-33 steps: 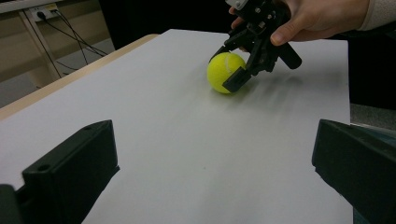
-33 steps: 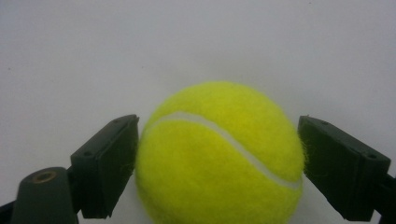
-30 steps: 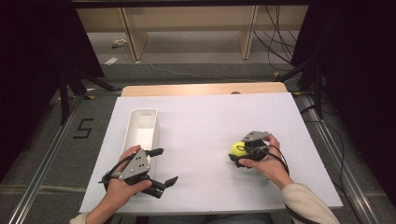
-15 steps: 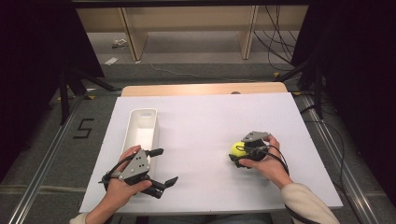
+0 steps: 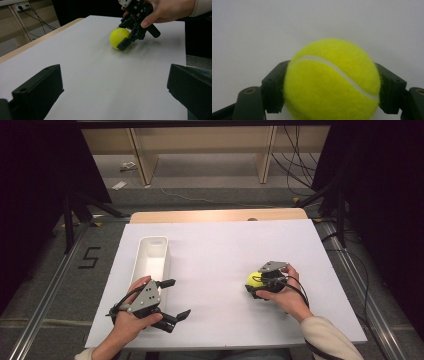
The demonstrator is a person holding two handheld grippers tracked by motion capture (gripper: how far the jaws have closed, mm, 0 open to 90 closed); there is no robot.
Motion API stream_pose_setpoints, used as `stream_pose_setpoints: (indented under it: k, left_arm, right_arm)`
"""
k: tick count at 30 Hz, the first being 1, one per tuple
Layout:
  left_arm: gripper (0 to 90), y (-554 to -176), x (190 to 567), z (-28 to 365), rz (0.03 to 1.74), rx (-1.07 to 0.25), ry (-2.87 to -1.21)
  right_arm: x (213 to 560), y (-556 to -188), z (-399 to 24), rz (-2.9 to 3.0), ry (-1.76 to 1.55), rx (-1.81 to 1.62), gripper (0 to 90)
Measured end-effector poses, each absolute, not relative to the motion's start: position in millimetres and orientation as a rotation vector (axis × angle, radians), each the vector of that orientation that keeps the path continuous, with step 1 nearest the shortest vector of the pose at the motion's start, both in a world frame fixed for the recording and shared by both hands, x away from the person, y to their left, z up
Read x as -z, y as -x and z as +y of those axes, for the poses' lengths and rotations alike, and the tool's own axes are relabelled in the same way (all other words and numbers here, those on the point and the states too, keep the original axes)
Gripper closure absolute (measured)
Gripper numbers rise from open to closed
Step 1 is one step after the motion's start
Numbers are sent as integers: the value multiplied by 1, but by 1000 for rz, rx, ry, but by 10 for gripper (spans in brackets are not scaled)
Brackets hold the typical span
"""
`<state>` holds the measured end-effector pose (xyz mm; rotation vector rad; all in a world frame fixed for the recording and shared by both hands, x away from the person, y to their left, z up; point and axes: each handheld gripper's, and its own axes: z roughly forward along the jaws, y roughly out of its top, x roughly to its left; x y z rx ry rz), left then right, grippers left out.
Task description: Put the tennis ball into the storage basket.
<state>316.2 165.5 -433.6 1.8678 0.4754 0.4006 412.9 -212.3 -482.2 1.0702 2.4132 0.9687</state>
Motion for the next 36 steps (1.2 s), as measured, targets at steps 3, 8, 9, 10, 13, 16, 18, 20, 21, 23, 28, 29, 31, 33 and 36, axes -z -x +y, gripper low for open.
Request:
stream_pose_setpoints:
  k: [3, 8, 9, 10, 13, 16, 18, 20, 21, 23, 28, 29, 31, 33, 36]
  left_arm:
    - [0, -316, 434, 165, 475, -400, -1869]
    - [0, -316, 434, 165, 474, -401, -1869]
    - [0, -316, 434, 165, 474, -401, -1869]
    - [0, -316, 434, 165, 474, -401, -1869]
    - [0, -316, 434, 165, 473, -401, -1870]
    - [0, -316, 434, 165, 473, -400, -1871]
    - [0, -316, 434, 165, 473, -399, -1870]
    - [0, -316, 434, 165, 473, -400, -1870]
    - [0, -316, 434, 165, 473, -400, -1870]
    - [0, -316, 434, 165, 472, -400, -1870]
    - [0, -316, 434, 166, 471, -399, -1870]
    - [0, -316, 434, 166, 471, -399, -1870]
    - [0, -316, 434, 166, 473, -399, -1869]
    - [0, -316, 434, 166, 472, -399, -1869]
    - [0, -316, 434, 166, 472, -398, -1868]
  right_arm:
    - [482, -413, -212, 2413, -1072, -972, 255]
    - [482, -413, -212, 2411, -1076, -975, 257]
    - [482, -413, -212, 2410, -1070, -976, 257]
    - [482, -413, -212, 2410, -1070, -976, 257]
    - [481, -412, -212, 2407, -1076, -982, 258]
    - [479, -412, -212, 2401, -1077, -989, 258]
    - [478, -412, -213, 2394, -1074, -995, 258]
    - [477, -412, -213, 2390, -1074, -1000, 258]
    - [476, -412, -213, 2381, -1076, -1009, 258]
    - [474, -412, -214, 2369, -1076, -1024, 258]
    - [472, -413, -215, 2353, -1074, -1036, 258]
    - [471, -413, -215, 2347, -1078, -1040, 258]
    - [471, -413, -215, 2343, -1079, -1044, 258]
    - [470, -413, -216, 2333, -1076, -1042, 259]
    - [466, -413, -217, 2306, -1074, -1065, 262]
